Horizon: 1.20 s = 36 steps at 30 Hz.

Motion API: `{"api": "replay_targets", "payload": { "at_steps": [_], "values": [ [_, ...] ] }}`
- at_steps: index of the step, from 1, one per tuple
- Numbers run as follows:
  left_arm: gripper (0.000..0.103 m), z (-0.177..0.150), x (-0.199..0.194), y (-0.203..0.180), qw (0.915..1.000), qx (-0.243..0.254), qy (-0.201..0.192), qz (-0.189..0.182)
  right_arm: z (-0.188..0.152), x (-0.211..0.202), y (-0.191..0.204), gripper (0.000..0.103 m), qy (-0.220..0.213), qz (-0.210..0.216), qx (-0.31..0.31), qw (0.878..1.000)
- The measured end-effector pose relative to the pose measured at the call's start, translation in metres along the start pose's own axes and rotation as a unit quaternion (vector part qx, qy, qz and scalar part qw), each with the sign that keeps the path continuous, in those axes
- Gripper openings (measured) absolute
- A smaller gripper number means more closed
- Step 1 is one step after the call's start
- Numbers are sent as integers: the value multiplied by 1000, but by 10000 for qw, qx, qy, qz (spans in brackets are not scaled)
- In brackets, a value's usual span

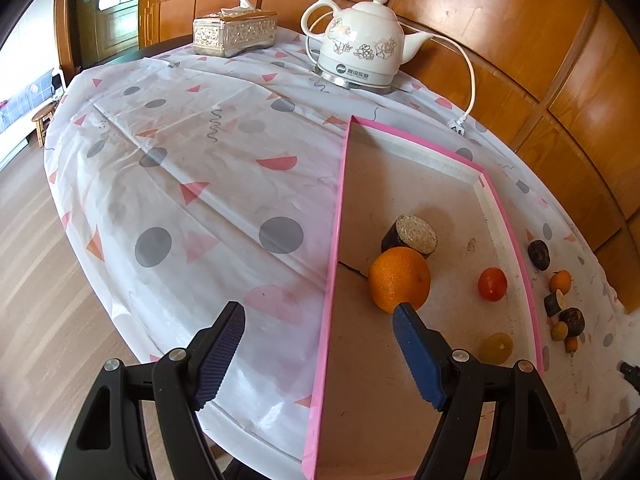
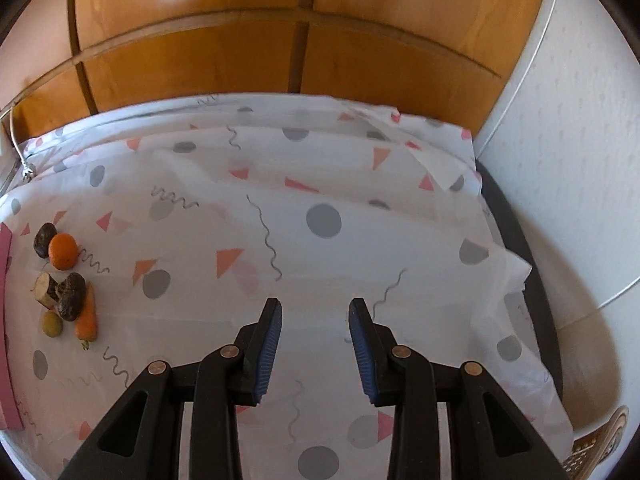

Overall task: Organize fruits
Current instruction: 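Move the right tool back away from the tray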

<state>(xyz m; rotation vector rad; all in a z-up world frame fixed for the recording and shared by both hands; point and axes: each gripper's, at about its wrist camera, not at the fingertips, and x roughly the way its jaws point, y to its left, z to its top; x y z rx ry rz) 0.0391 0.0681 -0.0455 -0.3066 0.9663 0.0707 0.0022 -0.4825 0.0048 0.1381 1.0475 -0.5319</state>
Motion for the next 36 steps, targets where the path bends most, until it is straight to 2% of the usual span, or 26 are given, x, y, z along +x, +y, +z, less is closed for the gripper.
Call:
{"api": "replay_targets", "payload": {
  "at_steps": [14, 23, 36],
  "values": [
    [77, 4, -5, -5, 9999, 30, -103, 30, -1, 8, -17, 35, 191, -450, 297, 9984],
    [77, 7, -9, -10, 9999, 75, -145, 34, -2, 5, -14, 35, 147, -373, 266, 9988],
    [77, 11, -10, -37, 9992, 373, -110, -65, 0, 0, -19, 35, 51, -266, 351, 9990]
  ]
}}
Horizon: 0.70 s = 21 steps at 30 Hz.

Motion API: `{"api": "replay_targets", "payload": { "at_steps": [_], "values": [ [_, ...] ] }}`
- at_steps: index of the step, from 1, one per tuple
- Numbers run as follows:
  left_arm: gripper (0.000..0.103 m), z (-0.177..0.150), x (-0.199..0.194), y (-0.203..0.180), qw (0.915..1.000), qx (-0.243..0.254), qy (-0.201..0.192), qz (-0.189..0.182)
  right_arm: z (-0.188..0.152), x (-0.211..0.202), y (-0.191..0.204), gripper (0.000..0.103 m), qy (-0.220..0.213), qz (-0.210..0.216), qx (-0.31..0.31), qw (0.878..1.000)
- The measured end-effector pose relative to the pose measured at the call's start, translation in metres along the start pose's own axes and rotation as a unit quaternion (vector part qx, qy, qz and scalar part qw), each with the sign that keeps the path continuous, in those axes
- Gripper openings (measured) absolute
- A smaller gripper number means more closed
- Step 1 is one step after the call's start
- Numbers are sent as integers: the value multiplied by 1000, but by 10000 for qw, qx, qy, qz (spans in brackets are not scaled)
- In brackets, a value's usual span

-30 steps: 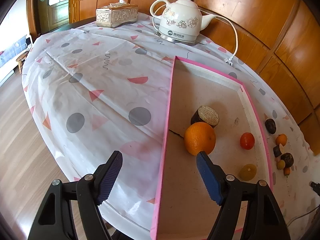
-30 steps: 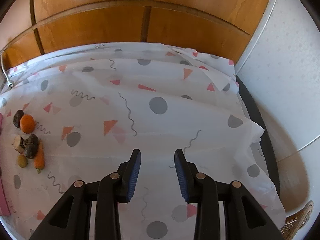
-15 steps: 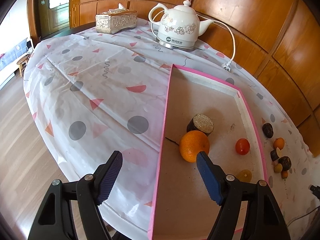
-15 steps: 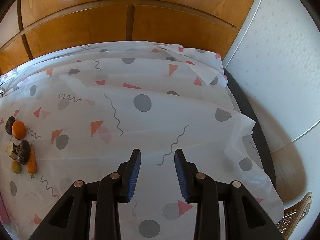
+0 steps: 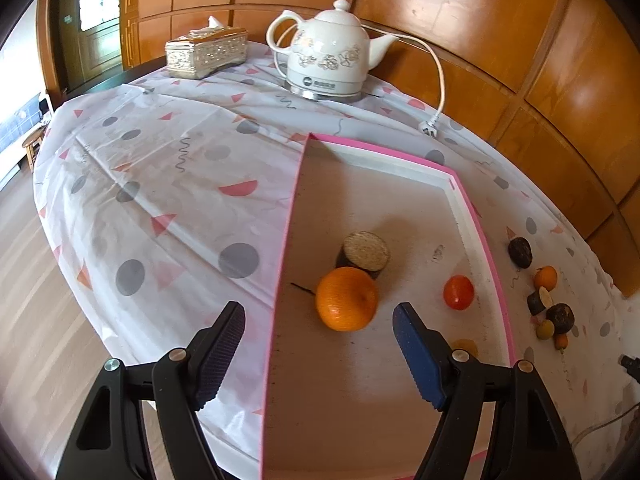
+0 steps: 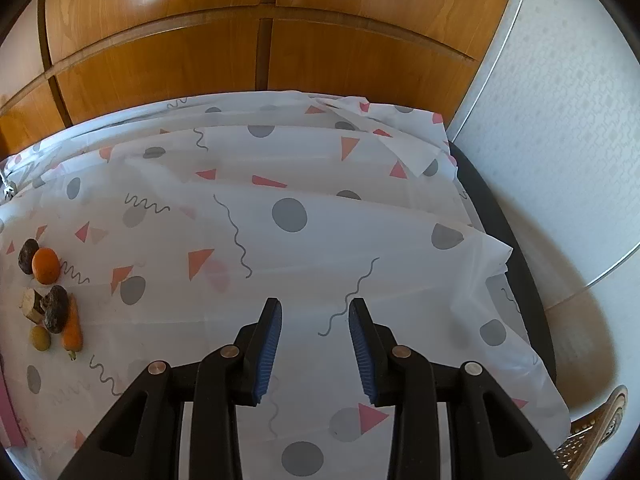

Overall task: Organize fruits
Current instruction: 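Move the right tool back away from the tray, then grasp the dark round beet from the cluster with the left tool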

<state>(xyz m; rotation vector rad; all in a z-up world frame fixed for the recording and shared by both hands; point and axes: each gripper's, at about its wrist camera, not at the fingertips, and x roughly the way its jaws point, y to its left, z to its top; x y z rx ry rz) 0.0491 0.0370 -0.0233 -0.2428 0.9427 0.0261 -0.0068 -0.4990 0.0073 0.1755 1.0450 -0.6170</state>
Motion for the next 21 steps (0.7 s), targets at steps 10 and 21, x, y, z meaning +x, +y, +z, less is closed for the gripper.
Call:
{"api": "replay_targets", "payload": {
  "at_steps": [10, 21],
  "values": [
    [77, 16, -2, -39, 9987, 439, -79, -246, 3, 1, -23, 35, 23, 223, 546, 9983],
    [76, 33, 16, -137, 9835, 1532, 78, -962, 3, -2, -16, 35, -25, 440, 440, 9981]
  ]
}}
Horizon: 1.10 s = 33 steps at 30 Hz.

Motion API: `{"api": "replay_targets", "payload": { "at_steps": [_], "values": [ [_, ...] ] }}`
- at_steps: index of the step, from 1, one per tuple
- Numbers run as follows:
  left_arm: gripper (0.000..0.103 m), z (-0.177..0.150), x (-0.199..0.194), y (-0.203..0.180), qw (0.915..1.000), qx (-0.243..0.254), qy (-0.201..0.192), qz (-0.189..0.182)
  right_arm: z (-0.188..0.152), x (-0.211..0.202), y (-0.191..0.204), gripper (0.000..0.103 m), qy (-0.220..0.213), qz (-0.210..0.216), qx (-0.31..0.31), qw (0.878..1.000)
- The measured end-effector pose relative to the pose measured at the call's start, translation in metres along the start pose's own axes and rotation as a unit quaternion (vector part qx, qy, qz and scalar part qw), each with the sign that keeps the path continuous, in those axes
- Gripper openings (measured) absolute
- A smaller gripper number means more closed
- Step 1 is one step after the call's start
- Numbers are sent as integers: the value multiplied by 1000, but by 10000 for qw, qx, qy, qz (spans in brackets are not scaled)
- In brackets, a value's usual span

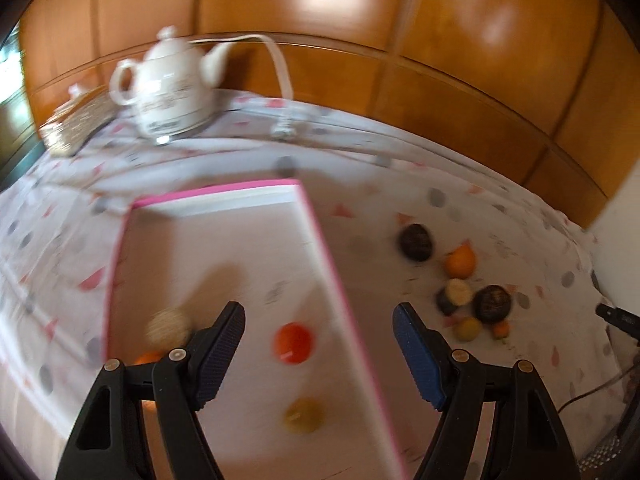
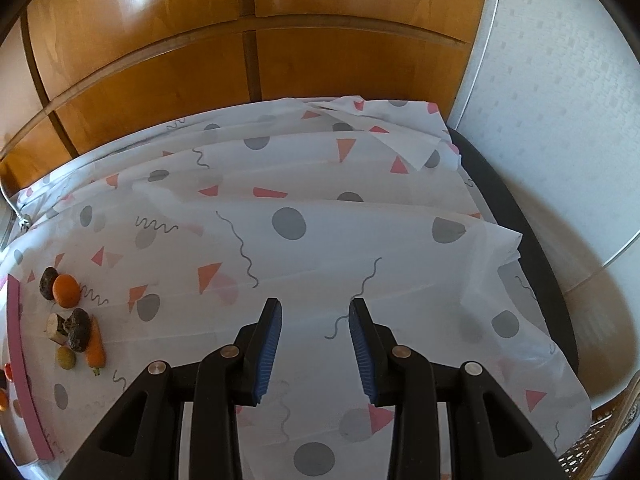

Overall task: Organize fruits
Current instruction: 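Grasp the dark round beet from the cluster with the left tool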

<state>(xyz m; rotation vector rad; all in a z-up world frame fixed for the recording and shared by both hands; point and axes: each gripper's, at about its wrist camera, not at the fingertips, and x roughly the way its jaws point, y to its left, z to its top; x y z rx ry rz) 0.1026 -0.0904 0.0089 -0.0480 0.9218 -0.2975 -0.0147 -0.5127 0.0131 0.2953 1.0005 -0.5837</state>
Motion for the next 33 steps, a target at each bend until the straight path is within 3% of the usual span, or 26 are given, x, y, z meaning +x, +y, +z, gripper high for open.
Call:
{"api": "replay_targets", "payload": {
  "at_steps": [5, 13, 26, 28, 31, 32, 33],
  "values": [
    [75, 20, 32, -40, 9988, 396, 177, -235, 0, 0, 2, 35, 7, 85, -10, 10000],
    [70, 44, 92, -74, 9958, 506, 645, -414, 0, 6, 4, 35, 117, 178, -44, 9998],
    [70, 66, 161, -93, 9943, 240, 1007, -247, 0, 12, 11, 35, 303, 362, -187, 9987],
    [70, 65, 164, -95, 9951, 386, 903, -152, 0, 13, 12, 35, 321, 354, -205, 9986],
    [59, 63, 161, -96, 9949, 420, 886, -238, 0, 15, 12, 35, 359, 352, -203, 9985],
    [48, 62, 160, -95, 9946, 406, 912, -293, 0, 15, 12, 35, 365, 346, -204, 9985],
    [44, 62, 158, -95, 9940, 392, 954, -356, 0, 16, 12, 35, 375, 336, -207, 9985]
  ]
}}
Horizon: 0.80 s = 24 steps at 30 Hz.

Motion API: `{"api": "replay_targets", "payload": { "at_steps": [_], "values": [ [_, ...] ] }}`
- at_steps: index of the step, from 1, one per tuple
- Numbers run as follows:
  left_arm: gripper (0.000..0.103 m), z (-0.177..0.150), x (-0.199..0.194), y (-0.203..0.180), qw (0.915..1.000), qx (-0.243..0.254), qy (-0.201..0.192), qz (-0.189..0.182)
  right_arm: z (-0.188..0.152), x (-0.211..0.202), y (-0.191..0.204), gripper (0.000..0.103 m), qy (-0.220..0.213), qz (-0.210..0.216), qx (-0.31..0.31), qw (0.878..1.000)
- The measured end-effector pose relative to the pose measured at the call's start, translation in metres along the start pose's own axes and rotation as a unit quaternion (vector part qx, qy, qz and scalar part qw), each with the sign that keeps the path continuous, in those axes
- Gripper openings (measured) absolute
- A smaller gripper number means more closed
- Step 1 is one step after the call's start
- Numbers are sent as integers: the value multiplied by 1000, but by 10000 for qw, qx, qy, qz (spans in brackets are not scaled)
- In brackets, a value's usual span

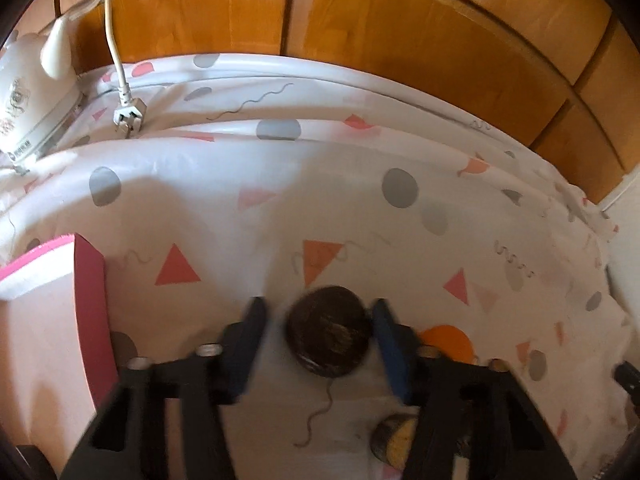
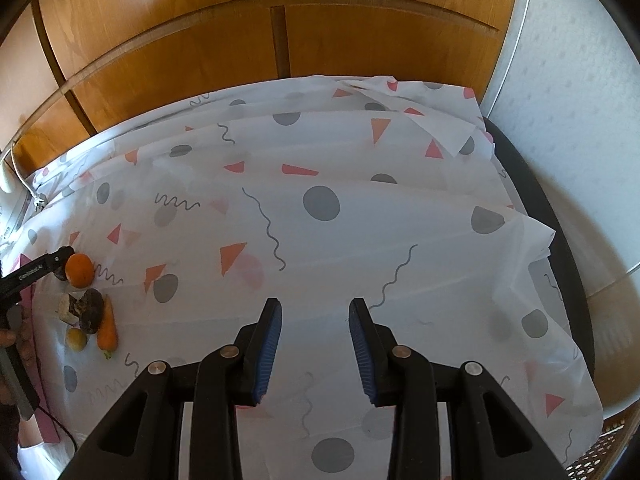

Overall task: Organize fruits
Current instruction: 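Grasp the dark round beet from the cluster with the left tool, then carry the dark beet into the pink tray and open the left tool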

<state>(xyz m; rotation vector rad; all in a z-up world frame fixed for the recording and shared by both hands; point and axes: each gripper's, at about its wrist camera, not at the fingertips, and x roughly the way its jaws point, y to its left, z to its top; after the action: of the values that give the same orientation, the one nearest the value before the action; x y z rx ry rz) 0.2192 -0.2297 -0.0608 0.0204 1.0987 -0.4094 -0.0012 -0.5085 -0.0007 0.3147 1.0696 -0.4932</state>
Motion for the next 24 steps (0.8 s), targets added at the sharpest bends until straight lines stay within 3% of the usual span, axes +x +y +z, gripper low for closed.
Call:
{"api": "replay_targets", "payload": {
  "at_steps": [5, 16, 24],
  "values": [
    [44, -13, -14, 11, 9997, -140, 82, -174, 1, 3, -5, 35, 54, -73, 70, 9999],
    [44, -61, -91, 16, 9970, -66, -566, -529, 0, 6, -12, 35, 115, -260, 177, 9994],
    [44, -97, -124, 39, 9952, -219, -682, -673, 0, 10, -14, 35, 142, -395, 187, 9989]
  ]
}}
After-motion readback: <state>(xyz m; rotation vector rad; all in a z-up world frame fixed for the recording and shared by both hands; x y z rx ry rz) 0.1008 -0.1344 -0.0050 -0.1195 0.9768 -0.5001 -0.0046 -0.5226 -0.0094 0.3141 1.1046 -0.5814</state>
